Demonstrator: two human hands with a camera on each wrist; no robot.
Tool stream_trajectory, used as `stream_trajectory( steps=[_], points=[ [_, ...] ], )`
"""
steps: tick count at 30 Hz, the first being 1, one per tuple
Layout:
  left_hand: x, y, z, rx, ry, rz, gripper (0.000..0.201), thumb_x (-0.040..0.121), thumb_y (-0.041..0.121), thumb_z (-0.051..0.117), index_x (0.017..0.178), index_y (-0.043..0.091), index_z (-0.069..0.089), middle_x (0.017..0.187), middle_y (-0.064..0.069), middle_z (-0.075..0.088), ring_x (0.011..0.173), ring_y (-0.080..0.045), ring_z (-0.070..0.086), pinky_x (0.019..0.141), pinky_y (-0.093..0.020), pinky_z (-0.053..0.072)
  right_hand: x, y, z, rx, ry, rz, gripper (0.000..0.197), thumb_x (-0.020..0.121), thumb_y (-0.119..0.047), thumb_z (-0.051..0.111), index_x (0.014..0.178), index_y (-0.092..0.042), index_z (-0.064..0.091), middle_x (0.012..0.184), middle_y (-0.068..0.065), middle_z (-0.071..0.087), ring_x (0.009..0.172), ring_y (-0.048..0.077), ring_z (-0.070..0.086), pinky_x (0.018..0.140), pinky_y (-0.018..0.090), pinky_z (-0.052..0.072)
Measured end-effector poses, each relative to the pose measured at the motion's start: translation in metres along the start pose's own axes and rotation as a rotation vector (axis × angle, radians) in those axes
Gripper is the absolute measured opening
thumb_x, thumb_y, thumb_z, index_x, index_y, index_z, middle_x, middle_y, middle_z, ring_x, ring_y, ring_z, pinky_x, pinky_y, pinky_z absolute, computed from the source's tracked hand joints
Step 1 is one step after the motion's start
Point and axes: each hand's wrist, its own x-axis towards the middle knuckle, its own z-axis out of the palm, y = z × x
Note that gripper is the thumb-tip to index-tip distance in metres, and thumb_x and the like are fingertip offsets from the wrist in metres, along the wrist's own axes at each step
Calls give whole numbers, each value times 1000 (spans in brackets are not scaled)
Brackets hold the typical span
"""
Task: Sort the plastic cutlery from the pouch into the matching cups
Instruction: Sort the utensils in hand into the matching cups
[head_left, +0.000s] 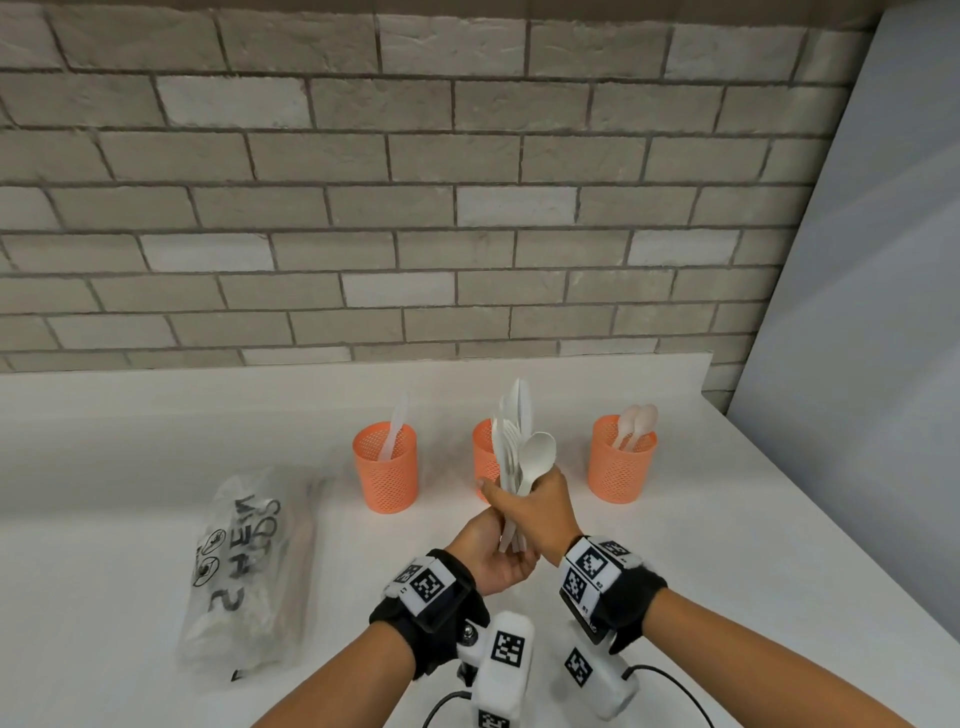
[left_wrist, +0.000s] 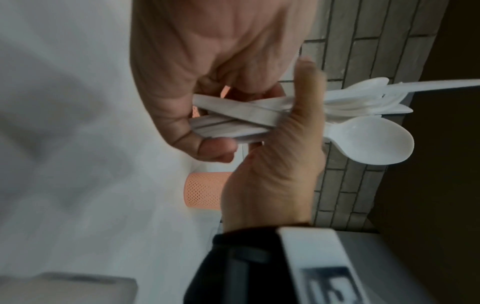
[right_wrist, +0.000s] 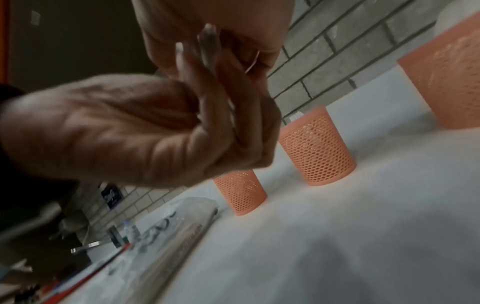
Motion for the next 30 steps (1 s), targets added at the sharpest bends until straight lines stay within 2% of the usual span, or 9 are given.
stream_trajectory(
  steps=[6, 9, 13, 18, 20, 23, 25, 27, 30],
  points=[
    [3, 3, -13, 9, -15, 8, 33, 97, 39, 41, 86, 13, 58, 72, -3, 54, 51, -11, 57, 43, -16, 50, 5, -6, 5, 99, 5, -5, 55, 63, -16, 82, 109, -8, 52, 84, -2, 63, 76, 7, 63, 66, 16, 50],
    [0, 4, -15, -66, -49, 21, 28, 98, 26, 40, 87, 7, 58, 78, -7, 57, 70, -16, 57, 53, -23, 57, 5, -5, 10, 107, 33, 22, 42, 69, -9, 78, 105, -4, 56, 79, 2, 63, 69, 6, 63, 60, 15, 50],
    [-4, 0, -19, -111, -24, -15, 32, 97, 16, 34, 80, 0, 56, 72, -14, 57, 69, -24, 55, 51, -31, 58, 5, -3, 13, 139, 83, 28, 26, 78, 3, 66, 101, 0, 54, 67, 2, 57, 51, 0, 56, 50, 13, 46],
    [-6, 6, -13, -145, -74, -19, 33, 99, 16, 32, 91, 1, 60, 72, -15, 69, 75, -24, 62, 58, -35, 59, 5, -3, 17, 159, 128, -17, 36, 76, 2, 69, 110, -2, 55, 86, 5, 64, 73, 2, 62, 67, 15, 52],
    [-6, 11, -9, -146, -102, 13, 32, 99, 16, 32, 94, 4, 61, 72, -11, 72, 79, -22, 63, 63, -33, 58, 7, -3, 17, 181, 141, 0, 33, 75, 2, 71, 104, -10, 60, 88, 3, 66, 77, 5, 64, 72, 19, 53],
    [-7, 14, -1, -170, -55, 21, 30, 99, 18, 34, 88, 6, 59, 59, -10, 70, 58, -21, 68, 58, -33, 57, 12, -1, 15, 204, 156, 37, 29, 76, 3, 70, 81, -24, 61, 75, -4, 65, 67, 1, 64, 62, 15, 52],
    [-8, 13, 4, -188, -16, 1, 29, 99, 17, 35, 85, 3, 57, 53, -12, 67, 47, -24, 66, 48, -34, 57, 16, 1, 13, 203, 151, 52, 29, 77, 3, 68, 77, -24, 59, 71, -1, 63, 64, 8, 62, 57, 18, 51],
    [-8, 15, 8, -204, -5, 1, 30, 99, 14, 35, 84, 0, 57, 52, -14, 67, 44, -25, 65, 44, -36, 56, 22, 2, 11, 219, 142, 54, 30, 78, 5, 66, 76, -25, 59, 69, -1, 62, 59, 5, 61, 54, 17, 50],
    [3, 22, 11, -164, 13, 47, 29, 98, 8, 34, 86, -1, 58, 76, -14, 65, 69, -24, 64, 71, -40, 54, 29, 7, 7, 243, 113, 41, 36, 77, 8, 66, 77, -27, 60, 70, -12, 65, 62, -7, 64, 58, 10, 50]
  ],
)
